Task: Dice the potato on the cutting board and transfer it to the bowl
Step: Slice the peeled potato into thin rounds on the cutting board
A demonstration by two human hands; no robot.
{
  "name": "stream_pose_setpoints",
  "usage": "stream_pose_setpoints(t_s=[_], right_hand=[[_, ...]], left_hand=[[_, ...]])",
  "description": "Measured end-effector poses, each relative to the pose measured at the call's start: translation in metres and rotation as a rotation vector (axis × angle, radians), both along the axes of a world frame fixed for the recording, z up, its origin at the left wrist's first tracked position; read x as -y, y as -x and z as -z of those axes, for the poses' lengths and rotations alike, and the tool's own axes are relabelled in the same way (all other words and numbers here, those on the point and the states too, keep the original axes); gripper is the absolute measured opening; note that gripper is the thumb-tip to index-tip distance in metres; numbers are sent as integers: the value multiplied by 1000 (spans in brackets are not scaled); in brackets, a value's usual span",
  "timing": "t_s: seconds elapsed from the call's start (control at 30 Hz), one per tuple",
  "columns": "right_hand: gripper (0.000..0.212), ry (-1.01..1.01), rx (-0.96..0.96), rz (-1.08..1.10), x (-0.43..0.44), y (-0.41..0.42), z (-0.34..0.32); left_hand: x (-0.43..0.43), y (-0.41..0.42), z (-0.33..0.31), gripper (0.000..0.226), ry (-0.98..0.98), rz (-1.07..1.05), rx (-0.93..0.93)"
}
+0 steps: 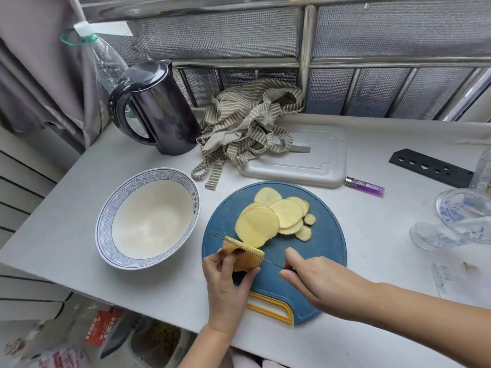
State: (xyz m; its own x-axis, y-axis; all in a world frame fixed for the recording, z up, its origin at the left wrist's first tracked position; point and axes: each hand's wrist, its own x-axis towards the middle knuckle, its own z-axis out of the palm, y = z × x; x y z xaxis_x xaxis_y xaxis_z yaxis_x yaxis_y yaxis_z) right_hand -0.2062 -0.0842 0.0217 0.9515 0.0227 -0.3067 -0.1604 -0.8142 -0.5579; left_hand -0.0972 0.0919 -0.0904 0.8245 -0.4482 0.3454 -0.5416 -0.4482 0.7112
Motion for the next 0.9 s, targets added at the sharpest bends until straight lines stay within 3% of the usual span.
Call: stream_pose_setpoints(t_s=[0.23, 0.77, 0.9], right_hand=[[30, -8, -6, -5, 3, -1, 2], [29, 7, -59, -51, 3, -2, 7], [26, 22, -68, -50, 0, -4, 11]], left_hand=[[0, -1, -2, 48, -17, 17, 6], [-3, -5, -2, 65, -23, 34, 50], [-3, -6, -1, 47, -21, 39, 36]])
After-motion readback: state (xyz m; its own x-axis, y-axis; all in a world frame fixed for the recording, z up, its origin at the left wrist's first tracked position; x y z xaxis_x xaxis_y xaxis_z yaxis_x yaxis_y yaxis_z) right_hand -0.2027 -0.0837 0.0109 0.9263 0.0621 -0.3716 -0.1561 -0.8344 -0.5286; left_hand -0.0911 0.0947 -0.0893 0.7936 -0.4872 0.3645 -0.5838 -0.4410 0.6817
